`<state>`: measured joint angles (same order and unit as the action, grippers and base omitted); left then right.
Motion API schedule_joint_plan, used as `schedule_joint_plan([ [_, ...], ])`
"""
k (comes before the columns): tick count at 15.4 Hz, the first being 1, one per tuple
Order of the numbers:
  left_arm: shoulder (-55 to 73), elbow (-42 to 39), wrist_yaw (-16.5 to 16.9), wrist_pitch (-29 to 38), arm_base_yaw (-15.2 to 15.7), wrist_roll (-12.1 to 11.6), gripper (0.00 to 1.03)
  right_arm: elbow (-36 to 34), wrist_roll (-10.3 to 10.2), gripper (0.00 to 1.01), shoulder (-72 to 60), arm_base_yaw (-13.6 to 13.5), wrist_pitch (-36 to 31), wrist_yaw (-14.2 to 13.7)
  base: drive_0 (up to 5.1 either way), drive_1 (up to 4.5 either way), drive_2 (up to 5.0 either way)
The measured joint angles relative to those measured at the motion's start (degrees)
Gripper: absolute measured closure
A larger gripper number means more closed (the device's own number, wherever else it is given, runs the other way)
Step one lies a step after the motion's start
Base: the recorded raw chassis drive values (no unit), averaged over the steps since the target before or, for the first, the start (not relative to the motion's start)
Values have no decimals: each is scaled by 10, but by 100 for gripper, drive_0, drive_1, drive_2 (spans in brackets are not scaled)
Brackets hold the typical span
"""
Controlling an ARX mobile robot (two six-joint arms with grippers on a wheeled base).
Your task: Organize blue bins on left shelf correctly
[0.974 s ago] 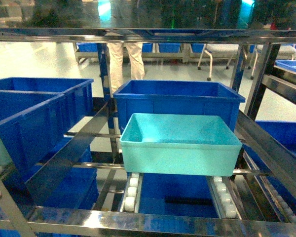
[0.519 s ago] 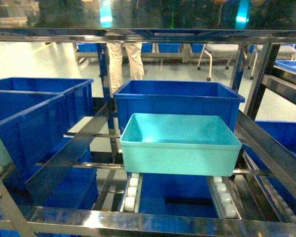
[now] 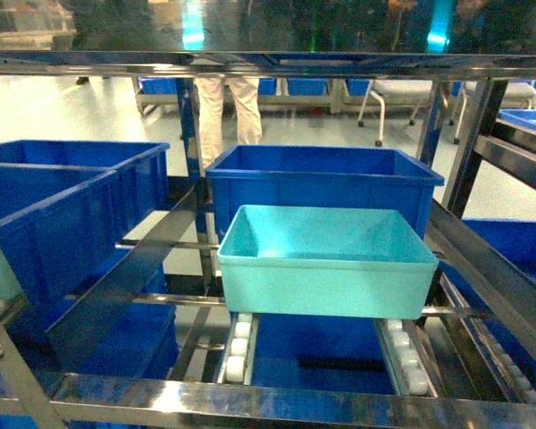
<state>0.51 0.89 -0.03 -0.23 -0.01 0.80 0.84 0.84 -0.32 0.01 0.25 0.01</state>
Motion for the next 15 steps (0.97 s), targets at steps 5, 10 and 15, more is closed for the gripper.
schedule_joint_plan([
  [5,0,0,0,0,0,0,92,0,0,87,0,0,0,0,0,0,0],
  [10,0,0,0,0,0,0,54,0,0,49,0,0,0,0,0,0,0],
  [15,0,0,0,0,0,0,14,0,0,9,0,0,0,0,0,0,0],
])
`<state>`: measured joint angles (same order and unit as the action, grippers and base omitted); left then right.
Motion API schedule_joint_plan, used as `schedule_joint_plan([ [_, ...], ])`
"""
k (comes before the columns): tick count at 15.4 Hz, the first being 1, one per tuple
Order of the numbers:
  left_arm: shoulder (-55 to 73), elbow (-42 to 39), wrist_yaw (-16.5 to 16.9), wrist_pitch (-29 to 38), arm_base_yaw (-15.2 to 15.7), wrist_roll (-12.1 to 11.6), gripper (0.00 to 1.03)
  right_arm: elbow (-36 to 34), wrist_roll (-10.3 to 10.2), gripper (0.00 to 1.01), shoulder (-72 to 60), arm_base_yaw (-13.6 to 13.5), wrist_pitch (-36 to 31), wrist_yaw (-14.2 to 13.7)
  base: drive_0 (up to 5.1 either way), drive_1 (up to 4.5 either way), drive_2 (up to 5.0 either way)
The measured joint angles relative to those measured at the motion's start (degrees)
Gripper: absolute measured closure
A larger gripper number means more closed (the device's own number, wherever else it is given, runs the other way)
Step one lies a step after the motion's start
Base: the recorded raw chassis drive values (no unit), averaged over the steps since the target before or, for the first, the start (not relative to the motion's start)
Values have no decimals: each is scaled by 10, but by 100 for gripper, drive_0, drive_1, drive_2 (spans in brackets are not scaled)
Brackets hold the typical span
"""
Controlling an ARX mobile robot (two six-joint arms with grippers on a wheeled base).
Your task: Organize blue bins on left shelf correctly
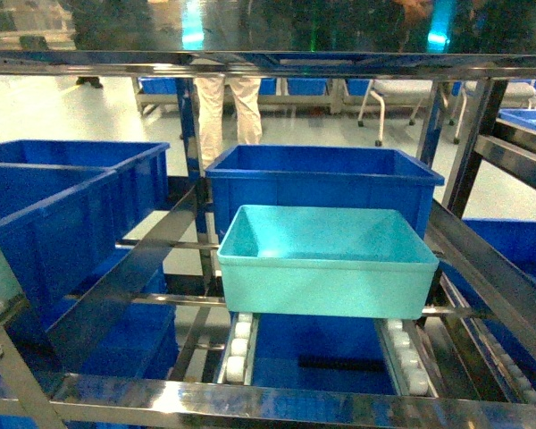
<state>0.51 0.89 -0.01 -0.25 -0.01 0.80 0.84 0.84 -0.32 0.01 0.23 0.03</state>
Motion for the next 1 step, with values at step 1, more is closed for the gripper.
schedule_joint_plan([
  [1,0,0,0,0,0,0,5,0,0,1,0,0,0,0,0,0,0],
])
